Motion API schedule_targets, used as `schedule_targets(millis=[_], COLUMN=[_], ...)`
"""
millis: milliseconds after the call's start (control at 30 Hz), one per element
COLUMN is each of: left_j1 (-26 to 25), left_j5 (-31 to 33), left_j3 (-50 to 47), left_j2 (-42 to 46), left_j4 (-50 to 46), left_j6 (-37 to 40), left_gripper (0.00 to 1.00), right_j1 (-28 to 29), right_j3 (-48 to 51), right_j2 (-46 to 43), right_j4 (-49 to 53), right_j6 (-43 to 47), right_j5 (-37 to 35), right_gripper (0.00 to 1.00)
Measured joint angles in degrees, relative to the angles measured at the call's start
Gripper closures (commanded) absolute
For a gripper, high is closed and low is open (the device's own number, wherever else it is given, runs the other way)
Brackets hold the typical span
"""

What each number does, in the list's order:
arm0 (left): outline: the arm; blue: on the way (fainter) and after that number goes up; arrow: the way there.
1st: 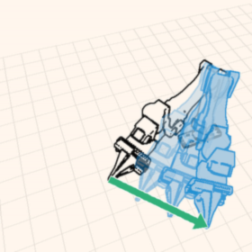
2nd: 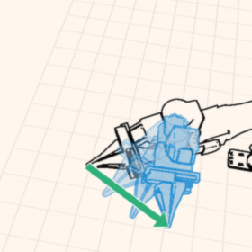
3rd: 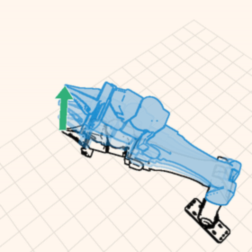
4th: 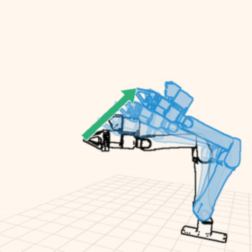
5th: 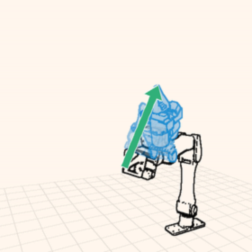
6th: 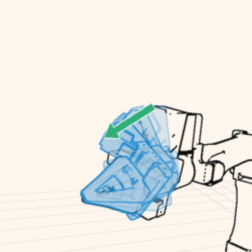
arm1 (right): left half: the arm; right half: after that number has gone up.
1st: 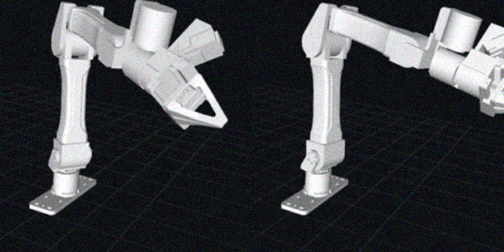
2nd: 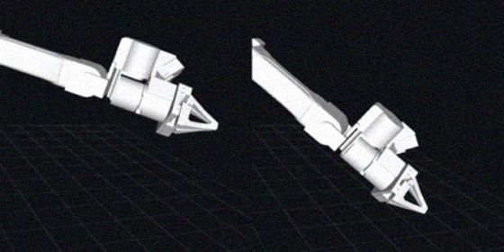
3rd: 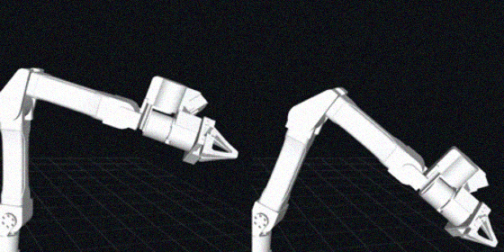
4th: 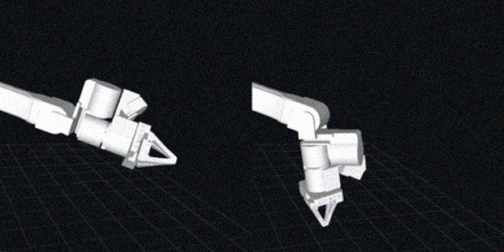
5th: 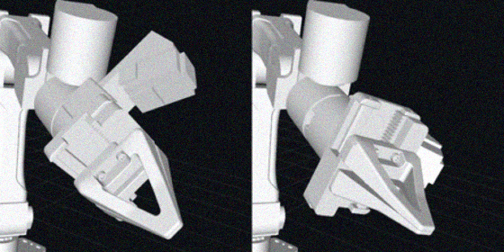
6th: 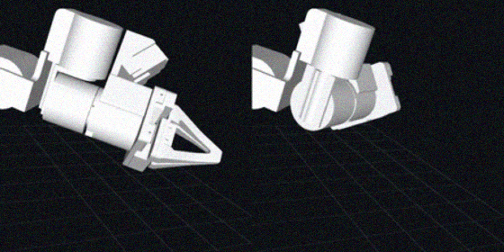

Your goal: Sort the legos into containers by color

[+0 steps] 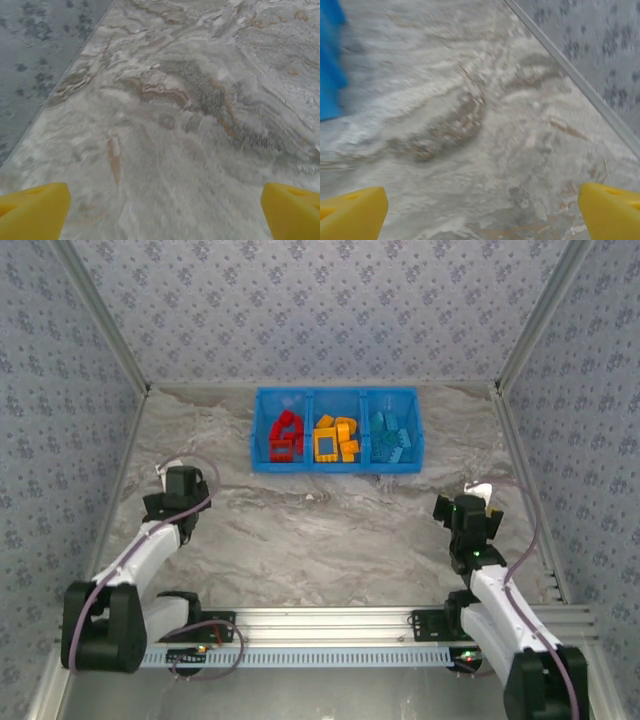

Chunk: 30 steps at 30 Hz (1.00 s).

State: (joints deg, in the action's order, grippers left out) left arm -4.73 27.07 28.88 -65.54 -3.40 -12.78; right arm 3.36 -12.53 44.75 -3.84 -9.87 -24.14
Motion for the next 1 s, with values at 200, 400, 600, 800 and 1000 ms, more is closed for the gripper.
schedule_targets(millis=[200,400,600,800,1000], left_j1=[4.28,9.38,9.77,5.66,5.79], left_j5=[-7.74,-11.45,-16.02,-18.84,-19.52], left_j3=[-1.95,0.17,-0.92,-5.92,-5.6], left_j2=[-11.65,-16.46,-15.34,-12.46,-21.4], left_j4=[15.63,23.02,30.36,35.76,44.54], left_j6=[5.55,6.27,6.73,7.28,8.61], left_gripper=[0.02,0.02,0.02,0.02,0.02], right_j1=[-6.21,-7.15,-6.73,-3.76,-2.43], right_j3=[-0.9,-6.05,-9.38,-8.46,-4.31], right_j2=[12.79,24.5,31.93,38.29,41.42], right_j4=[-10.21,-18.88,-26.93,-36.76,-46.6], right_j6=[0.13,1.42,2.1,5.97,8.81], right_j5=[5.22,7.04,7.32,9.49,10.99], right_gripper=[0.0,0.0,0.0,0.0,0.0])
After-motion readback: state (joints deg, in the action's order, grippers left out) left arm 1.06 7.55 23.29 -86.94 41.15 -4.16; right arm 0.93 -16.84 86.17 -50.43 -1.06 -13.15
